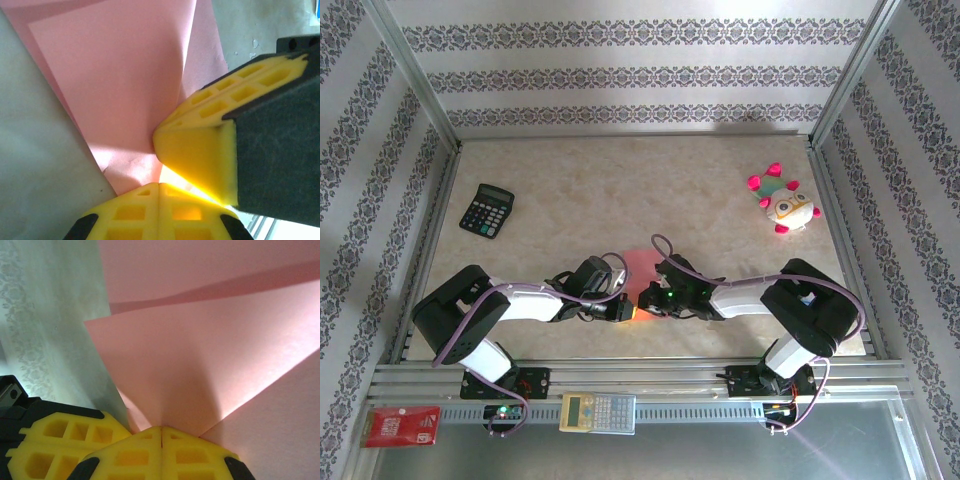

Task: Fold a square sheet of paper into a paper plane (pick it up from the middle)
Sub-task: Fold the triangle a second time at the center of the table.

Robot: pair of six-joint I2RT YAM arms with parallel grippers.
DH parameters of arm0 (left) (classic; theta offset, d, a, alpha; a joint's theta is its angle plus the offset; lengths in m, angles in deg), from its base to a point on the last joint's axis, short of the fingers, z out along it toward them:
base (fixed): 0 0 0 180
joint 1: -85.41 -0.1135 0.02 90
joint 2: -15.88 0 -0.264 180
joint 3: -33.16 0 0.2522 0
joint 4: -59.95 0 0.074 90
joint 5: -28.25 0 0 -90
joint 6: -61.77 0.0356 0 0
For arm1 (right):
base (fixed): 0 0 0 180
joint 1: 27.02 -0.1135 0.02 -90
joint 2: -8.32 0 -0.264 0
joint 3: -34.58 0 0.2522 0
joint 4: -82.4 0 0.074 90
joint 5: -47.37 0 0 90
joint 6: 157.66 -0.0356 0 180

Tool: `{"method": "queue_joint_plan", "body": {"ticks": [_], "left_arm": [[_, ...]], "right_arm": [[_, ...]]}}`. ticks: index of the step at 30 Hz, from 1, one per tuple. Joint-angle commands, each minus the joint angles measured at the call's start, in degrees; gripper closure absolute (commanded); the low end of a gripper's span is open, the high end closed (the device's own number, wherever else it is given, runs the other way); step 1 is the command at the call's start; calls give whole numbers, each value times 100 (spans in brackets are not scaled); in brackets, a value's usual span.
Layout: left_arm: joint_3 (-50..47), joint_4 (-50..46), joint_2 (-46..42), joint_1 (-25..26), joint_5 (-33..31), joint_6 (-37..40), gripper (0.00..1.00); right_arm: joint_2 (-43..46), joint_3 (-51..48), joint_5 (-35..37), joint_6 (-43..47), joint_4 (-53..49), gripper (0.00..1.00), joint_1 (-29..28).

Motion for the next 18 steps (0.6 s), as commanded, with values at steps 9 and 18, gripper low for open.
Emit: {"method": "queue_joint_plan", "body": {"ticks": [9, 18], "left_arm": [[-272, -1198, 583, -38, -908, 420, 100], [-207, -1248, 488, -38, -890, 392, 100]], "right_arm": [[-331, 87, 247, 647, -523, 99, 1032], [-536, 122, 33, 1161, -554, 100, 1833]]}}
